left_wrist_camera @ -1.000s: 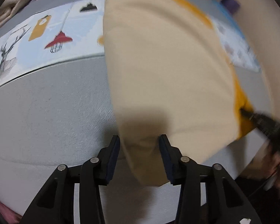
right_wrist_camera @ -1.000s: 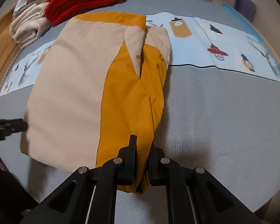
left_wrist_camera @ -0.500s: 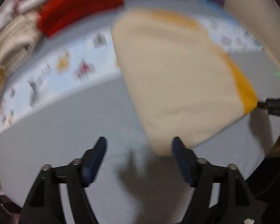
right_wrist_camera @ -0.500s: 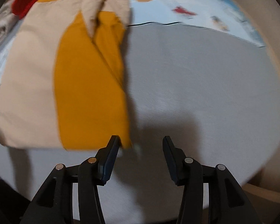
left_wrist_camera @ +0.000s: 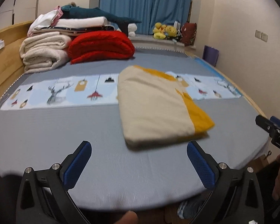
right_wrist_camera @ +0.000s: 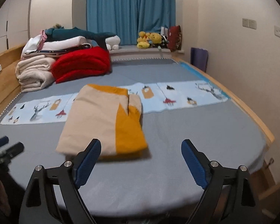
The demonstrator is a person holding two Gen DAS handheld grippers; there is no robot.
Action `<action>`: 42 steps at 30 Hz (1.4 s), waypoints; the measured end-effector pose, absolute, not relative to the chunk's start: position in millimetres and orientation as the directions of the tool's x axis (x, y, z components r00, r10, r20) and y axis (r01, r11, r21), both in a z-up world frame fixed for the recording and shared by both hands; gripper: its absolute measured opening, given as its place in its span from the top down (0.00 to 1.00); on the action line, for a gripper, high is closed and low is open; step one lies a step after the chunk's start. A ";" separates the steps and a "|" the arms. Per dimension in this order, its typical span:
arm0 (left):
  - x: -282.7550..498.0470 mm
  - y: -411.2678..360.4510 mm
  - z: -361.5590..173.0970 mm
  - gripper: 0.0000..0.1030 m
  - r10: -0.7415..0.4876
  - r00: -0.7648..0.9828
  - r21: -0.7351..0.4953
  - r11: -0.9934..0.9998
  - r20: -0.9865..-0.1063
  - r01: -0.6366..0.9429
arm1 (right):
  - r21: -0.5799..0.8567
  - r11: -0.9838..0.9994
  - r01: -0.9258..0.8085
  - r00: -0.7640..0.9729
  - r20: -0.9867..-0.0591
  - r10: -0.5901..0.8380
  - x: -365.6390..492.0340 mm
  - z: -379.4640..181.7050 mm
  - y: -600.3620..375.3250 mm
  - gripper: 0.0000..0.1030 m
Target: Fold large clothes
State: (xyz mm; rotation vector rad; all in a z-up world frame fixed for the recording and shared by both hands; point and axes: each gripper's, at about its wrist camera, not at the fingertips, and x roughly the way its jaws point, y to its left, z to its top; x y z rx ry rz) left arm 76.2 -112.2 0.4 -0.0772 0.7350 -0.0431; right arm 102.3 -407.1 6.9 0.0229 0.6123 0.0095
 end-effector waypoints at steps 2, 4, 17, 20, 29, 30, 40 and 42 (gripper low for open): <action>68.6 -114.5 1.2 0.02 -0.089 0.737 -0.124 0.992 -0.670 0.007 | 0.009 1.000 -0.002 0.817 -0.576 0.007 88.1 6.0 -398.7 0.14; 62.4 -121.4 3.2 0.02 -0.071 0.750 -0.097 0.995 -0.658 0.009 | -0.015 1.000 -0.022 0.817 -0.576 0.009 75.5 5.8 -388.5 0.14; 73.3 -128.5 -10.1 0.02 -0.069 0.724 -0.099 0.995 -0.686 0.001 | -0.053 0.993 -0.107 0.792 -0.609 0.052 81.3 -9.6 -359.0 0.14; 73.3 -128.6 -10.5 0.02 -0.070 0.725 -0.100 0.995 -0.685 0.001 | -0.068 0.988 -0.137 0.790 -0.610 0.068 83.0 -12.5 -347.3 0.14; 75.5 -127.4 -11.9 0.01 -0.075 0.726 -0.109 0.994 -0.684 0.000 | -0.075 0.985 -0.158 0.792 -0.605 0.081 84.3 -12.7 -337.0 0.14; 75.2 -127.8 -11.4 0.01 -0.074 0.726 -0.108 0.994 -0.684 -0.001 | -0.076 0.985 -0.157 0.792 -0.605 0.080 84.1 -13.0 -336.5 0.14; 75.7 -128.3 -11.5 0.01 -0.075 0.727 -0.110 0.994 -0.683 -0.001 | -0.074 0.984 -0.160 0.791 -0.606 0.083 84.7 -13.0 -337.7 0.14; 75.6 -128.6 -11.6 0.01 -0.074 0.727 -0.109 0.994 -0.683 -0.001 | -0.075 0.984 -0.159 0.792 -0.605 0.082 84.7 -12.7 -337.9 0.14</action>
